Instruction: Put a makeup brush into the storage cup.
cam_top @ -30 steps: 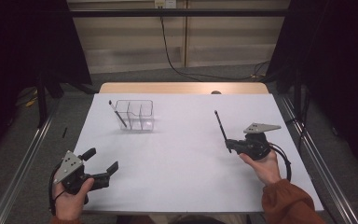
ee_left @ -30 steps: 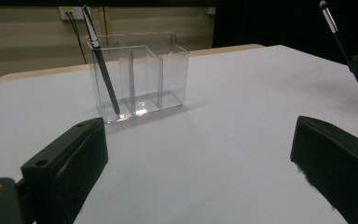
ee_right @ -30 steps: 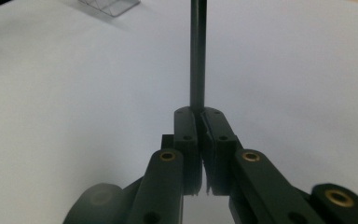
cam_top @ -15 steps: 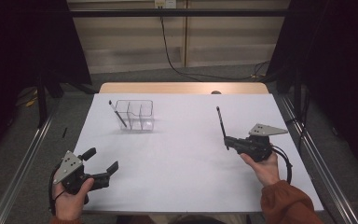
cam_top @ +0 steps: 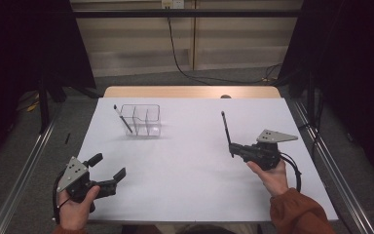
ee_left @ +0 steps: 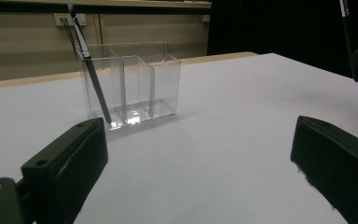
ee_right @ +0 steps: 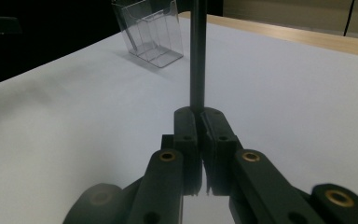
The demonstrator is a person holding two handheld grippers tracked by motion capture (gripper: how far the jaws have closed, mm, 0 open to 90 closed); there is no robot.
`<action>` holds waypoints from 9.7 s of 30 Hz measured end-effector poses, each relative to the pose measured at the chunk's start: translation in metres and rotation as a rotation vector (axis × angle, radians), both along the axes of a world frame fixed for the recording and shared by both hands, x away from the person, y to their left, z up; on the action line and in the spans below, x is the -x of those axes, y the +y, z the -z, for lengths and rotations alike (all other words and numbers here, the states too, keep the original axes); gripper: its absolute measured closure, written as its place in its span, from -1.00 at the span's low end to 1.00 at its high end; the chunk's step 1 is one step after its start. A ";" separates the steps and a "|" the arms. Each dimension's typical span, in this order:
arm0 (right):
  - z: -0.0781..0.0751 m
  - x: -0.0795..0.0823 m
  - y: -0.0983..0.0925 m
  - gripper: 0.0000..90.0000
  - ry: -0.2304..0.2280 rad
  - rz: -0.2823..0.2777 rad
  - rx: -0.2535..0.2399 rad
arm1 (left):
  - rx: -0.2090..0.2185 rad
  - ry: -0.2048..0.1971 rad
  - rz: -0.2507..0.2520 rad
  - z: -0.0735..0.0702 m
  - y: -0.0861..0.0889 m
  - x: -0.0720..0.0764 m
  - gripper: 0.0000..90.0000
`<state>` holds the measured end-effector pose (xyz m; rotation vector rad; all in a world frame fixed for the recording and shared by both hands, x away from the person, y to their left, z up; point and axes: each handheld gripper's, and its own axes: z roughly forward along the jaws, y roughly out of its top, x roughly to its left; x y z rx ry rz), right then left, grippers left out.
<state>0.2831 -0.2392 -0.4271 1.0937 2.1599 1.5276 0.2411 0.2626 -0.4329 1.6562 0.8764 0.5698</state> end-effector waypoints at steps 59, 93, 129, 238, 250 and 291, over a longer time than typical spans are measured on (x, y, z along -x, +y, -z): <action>-0.004 -0.005 0.090 0.88 0.000 -0.210 -0.054 | 0.002 -0.056 0.213 -0.033 -0.097 -0.029 -0.92; -0.001 -0.003 0.095 0.88 0.003 -0.228 -0.065 | 0.007 -0.064 0.274 -0.046 -0.157 -0.049 -0.83; 0.003 0.000 0.096 0.88 0.005 -0.228 -0.058 | 0.066 0.026 0.312 -0.047 -0.172 -0.059 0.72; 0.004 0.019 0.033 -1.00 -0.157 0.061 -0.036 | 0.094 0.034 0.265 -0.060 -0.126 -0.063 0.87; 0.005 0.027 0.012 -1.00 -0.182 0.115 -0.038 | 0.084 0.031 0.251 -0.060 -0.118 -0.065 0.87; 0.016 0.054 -0.044 -0.97 -0.203 0.293 -0.012 | 0.058 -0.003 0.128 -0.078 -0.068 -0.081 0.87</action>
